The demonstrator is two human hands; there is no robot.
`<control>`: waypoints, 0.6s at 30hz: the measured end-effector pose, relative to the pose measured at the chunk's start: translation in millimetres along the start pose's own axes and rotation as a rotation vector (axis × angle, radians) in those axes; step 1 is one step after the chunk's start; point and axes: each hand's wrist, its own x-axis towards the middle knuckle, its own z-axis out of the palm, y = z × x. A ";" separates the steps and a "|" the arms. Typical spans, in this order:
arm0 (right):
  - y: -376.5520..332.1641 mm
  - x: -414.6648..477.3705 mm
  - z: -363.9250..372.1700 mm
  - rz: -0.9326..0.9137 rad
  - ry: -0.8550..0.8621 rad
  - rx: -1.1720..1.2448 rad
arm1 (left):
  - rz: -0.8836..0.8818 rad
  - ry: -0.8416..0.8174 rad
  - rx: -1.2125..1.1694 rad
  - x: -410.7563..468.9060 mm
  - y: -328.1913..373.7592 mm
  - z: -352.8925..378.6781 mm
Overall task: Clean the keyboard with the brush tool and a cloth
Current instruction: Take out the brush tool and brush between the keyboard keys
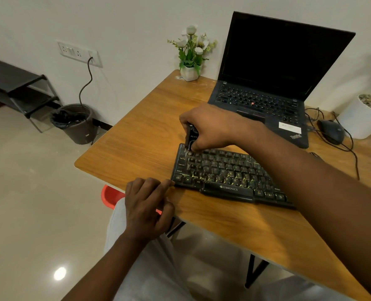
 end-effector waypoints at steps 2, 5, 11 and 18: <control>2.5 0.4 -0.8 0.001 0.007 0.009 | 0.004 0.001 0.000 -0.1 0.6 -0.4; 1.2 -4.0 -2.5 0.002 -0.062 0.117 | 0.017 0.016 -0.003 1.0 1.9 -1.7; -2.7 -10.8 0.1 0.034 -0.228 0.334 | 0.010 0.009 -0.001 1.9 3.0 -1.6; 3.4 -4.4 3.7 0.091 0.029 0.123 | 0.001 -0.009 -0.001 1.5 2.3 -3.0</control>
